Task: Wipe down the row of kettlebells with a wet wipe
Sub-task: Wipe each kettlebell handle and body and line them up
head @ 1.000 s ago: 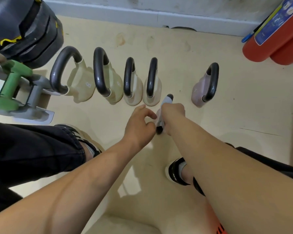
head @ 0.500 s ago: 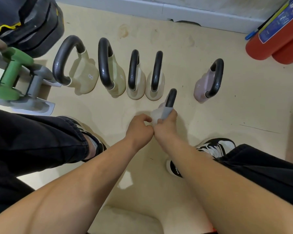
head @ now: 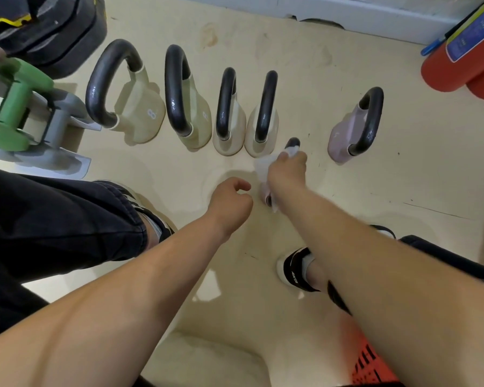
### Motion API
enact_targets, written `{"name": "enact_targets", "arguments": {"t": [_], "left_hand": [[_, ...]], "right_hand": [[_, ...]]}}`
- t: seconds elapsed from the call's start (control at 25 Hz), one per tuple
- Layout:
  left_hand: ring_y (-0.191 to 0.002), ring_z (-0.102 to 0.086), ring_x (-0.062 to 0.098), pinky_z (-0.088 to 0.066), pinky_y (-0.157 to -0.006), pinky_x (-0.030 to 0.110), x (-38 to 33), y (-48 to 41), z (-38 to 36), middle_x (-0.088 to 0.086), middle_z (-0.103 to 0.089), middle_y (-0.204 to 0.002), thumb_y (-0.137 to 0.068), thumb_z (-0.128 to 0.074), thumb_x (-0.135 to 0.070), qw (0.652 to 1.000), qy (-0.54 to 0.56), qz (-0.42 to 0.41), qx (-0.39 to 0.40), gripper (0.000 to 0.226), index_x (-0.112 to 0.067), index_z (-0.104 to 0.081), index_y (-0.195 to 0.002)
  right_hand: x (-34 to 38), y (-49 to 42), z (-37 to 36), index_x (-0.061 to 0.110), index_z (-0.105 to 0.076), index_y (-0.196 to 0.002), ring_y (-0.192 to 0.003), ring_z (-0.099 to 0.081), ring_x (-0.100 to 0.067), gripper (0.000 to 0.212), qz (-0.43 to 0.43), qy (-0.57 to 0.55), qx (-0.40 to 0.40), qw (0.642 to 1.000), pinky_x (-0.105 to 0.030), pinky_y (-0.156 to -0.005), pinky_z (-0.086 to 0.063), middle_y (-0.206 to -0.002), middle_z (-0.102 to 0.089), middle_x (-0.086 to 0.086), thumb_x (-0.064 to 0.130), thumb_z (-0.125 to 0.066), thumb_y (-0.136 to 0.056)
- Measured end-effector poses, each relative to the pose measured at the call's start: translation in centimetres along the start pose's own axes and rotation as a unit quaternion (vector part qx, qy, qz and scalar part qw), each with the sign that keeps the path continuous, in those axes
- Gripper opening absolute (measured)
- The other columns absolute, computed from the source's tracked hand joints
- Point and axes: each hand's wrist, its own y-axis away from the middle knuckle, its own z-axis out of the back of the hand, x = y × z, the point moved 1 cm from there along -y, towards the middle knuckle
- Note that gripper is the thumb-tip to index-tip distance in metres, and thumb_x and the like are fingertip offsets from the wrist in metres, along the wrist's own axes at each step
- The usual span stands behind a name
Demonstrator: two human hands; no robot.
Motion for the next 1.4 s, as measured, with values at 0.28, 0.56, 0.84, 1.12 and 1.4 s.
{"name": "enact_targets", "arguments": {"t": [0.28,0.56,0.84,1.12,1.4], "left_hand": [[-0.068,-0.058,0.014,-0.046,-0.056,0.023,-0.7,-0.4,0.4,-0.012,-0.055,-0.103,-0.09,-0.046,-0.004,1.0,-0.015,0.004,-0.027,0.039,-0.019,-0.061,-0.123],[-0.096,-0.06,0.011,-0.05,-0.071,0.023,-0.6,-1.0,-0.2,-0.006,-0.055,-0.128,-0.088,-0.048,-0.005,0.999,-0.034,-0.025,-0.004,0.042,-0.017,-0.062,-0.126],[-0.096,-0.059,0.022,-0.046,-0.075,0.027,2.5,-2.7,2.4,0.007,-0.064,-0.111,-0.09,-0.047,0.0,0.991,-0.105,0.071,0.03,0.028,-0.017,-0.065,-0.102],[-0.114,-0.06,0.017,-0.046,-0.089,0.022,0.4,-2.4,0.0,0.0,-0.064,-0.124,-0.094,-0.05,-0.007,0.983,-0.155,-0.068,0.07,0.038,-0.016,-0.064,-0.128],[-0.114,-0.063,0.023,-0.051,-0.089,0.027,1.0,-2.2,-0.1,0.006,-0.067,-0.123,-0.091,-0.051,-0.008,0.981,-0.183,-0.031,0.064,0.034,-0.012,-0.068,-0.12]], "right_hand": [[5.6,-7.3,1.4,0.013,-0.053,-0.126,-0.113,-0.063,-0.028,0.065,-0.095,0.286,0.194,0.934,-0.032,-0.091,-0.053,-0.119,-0.059,-0.003,0.035,-0.085,-0.075],[1.9,-1.1,0.4,0.012,-0.005,-0.161,-0.132,-0.052,-0.033,0.078,-0.008,0.037,0.029,0.999,-0.04,-0.102,-0.047,-0.151,-0.045,-0.01,0.016,-0.051,-0.099],[-4.0,5.5,-2.0,0.014,0.027,-0.158,-0.137,-0.036,-0.03,0.097,0.11,0.199,-0.049,0.973,-0.042,-0.113,-0.028,-0.156,-0.025,-0.012,0.019,-0.05,-0.099],[3.6,-5.4,2.7,-0.001,-0.016,-0.16,-0.141,-0.045,-0.04,0.06,-0.054,0.026,0.105,0.993,-0.046,-0.113,-0.041,-0.159,-0.039,-0.02,0.02,-0.035,-0.107],[1.3,1.3,0.8,0.016,0.012,-0.162,-0.122,-0.055,-0.034,0.082,0.057,0.082,0.047,0.994,-0.042,-0.086,-0.051,-0.15,-0.044,-0.003,0.023,-0.039,-0.098]]}}
